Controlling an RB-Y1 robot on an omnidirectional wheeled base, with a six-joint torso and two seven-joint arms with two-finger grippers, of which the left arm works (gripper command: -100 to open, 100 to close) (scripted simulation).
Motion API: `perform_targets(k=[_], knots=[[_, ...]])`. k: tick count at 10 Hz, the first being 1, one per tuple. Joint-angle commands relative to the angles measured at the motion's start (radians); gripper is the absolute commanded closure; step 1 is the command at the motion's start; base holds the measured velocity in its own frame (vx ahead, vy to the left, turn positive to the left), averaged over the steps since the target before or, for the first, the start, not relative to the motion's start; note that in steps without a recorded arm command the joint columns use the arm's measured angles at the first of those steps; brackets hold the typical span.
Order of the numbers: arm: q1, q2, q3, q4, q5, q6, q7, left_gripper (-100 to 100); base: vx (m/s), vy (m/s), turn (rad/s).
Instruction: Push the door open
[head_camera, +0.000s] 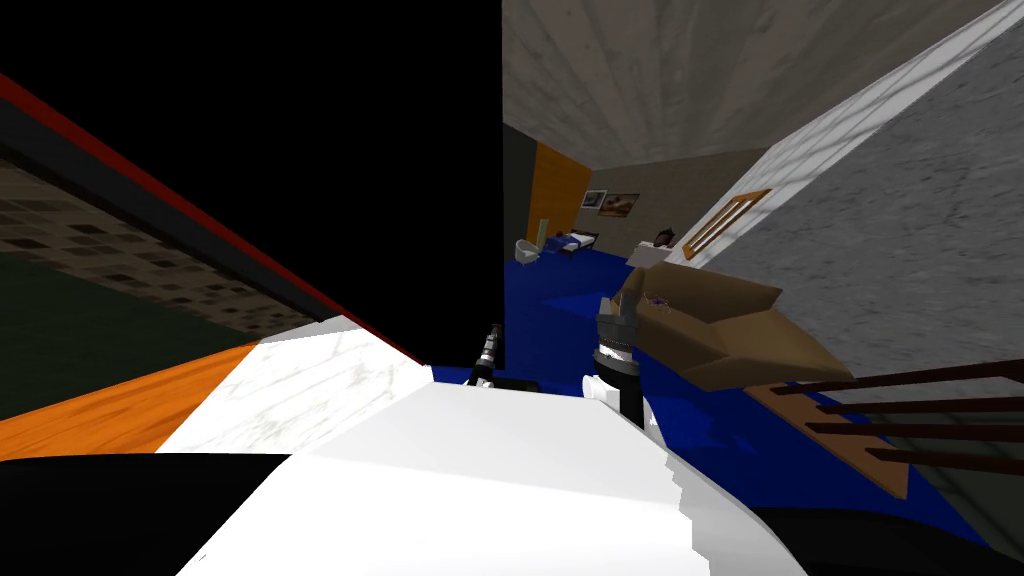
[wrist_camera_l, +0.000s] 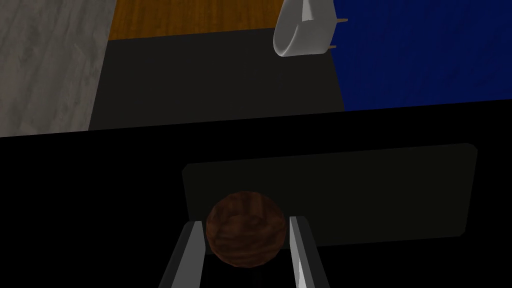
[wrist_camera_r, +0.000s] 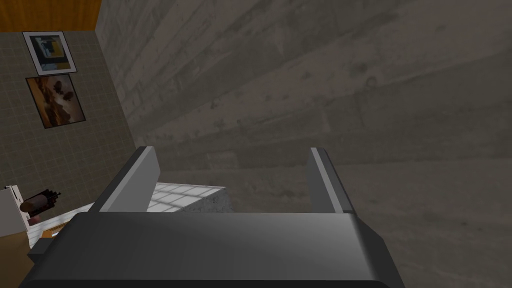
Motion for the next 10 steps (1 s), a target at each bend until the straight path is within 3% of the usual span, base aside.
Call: perform_targets(k=[1, 5, 8, 10], knots=[[0.000, 0.021, 0.018, -0.001, 0.011, -0.003, -0.006, 100, 0.097, -0.064, 0.035], [-0.001, 0.042, 0.064, -0.004, 0.038, -0.010, -0.020, 100, 0.168, -0.100, 0.091], [-0.002, 0.039, 0.096, -0.006, 0.058, -0.016, -0.031, 100, 0.180, -0.085, 0.065], [-0.002, 0.026, 0.121, -0.008, 0.072, -0.019, -0.038, 100, 0.162, -0.110, 0.118]])
